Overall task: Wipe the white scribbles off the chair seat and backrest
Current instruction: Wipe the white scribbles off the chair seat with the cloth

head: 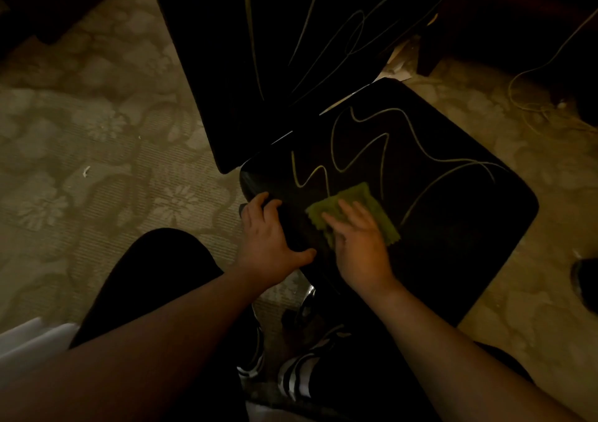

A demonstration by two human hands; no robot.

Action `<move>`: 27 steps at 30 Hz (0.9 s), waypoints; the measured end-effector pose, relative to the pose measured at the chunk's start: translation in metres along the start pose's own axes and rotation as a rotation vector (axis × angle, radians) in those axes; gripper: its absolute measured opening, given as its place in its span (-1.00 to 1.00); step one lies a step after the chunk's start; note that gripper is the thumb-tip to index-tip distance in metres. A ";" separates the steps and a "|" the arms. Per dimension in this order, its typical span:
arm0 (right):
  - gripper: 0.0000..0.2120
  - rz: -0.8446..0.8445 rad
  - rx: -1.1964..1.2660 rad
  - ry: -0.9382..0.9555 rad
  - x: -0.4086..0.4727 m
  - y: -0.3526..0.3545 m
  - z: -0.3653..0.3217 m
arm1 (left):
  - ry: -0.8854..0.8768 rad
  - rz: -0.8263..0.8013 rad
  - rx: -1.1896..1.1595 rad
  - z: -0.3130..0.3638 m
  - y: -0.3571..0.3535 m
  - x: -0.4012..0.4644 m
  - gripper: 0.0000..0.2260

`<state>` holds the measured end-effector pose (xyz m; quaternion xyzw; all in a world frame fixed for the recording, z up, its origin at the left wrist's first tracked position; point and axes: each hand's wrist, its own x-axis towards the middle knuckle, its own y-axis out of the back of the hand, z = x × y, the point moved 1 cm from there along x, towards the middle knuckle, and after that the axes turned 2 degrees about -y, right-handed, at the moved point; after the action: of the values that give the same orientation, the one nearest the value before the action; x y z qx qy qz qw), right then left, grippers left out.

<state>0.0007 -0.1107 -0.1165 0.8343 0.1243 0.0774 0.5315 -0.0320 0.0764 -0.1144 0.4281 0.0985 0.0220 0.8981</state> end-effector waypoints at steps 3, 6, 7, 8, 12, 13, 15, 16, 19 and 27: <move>-0.53 -0.219 0.009 0.296 -0.001 -0.004 -0.019 | -0.011 0.000 -0.014 -0.001 -0.001 -0.001 0.02; -0.46 -0.290 -0.001 0.324 0.008 0.000 -0.016 | -0.007 0.028 -0.007 0.001 -0.002 -0.003 0.02; -0.41 -0.270 -0.015 0.282 0.013 0.001 -0.012 | 0.001 0.030 -0.011 0.002 -0.002 -0.004 0.02; -0.37 -0.234 -0.033 0.216 0.017 0.003 -0.007 | 0.011 0.025 -0.018 0.003 -0.002 -0.004 0.03; -0.40 -0.060 -0.043 -0.072 0.034 0.005 -0.006 | 0.028 0.000 -0.051 0.004 0.000 -0.004 0.04; -0.39 -0.070 -0.058 -0.090 0.035 0.003 -0.011 | 0.027 -0.005 -0.060 0.005 0.000 -0.004 0.03; -0.34 -0.138 -0.080 -0.016 0.034 -0.003 -0.022 | 0.023 -0.006 -0.077 0.006 0.000 -0.004 0.03; -0.32 -0.186 -0.082 0.062 0.034 -0.005 -0.028 | 0.020 -0.005 -0.085 0.006 -0.001 -0.004 0.03; -0.31 -0.319 -0.064 0.242 0.037 -0.003 -0.032 | 0.013 -0.004 -0.115 0.005 -0.001 -0.004 0.04; -0.34 -0.133 -0.132 -0.128 0.084 0.007 -0.014 | 0.037 -0.039 -0.121 0.004 0.003 0.003 0.06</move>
<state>0.0788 -0.0773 -0.1046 0.7907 0.1398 -0.0036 0.5960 -0.0278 0.0753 -0.1099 0.3704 0.1218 0.0185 0.9207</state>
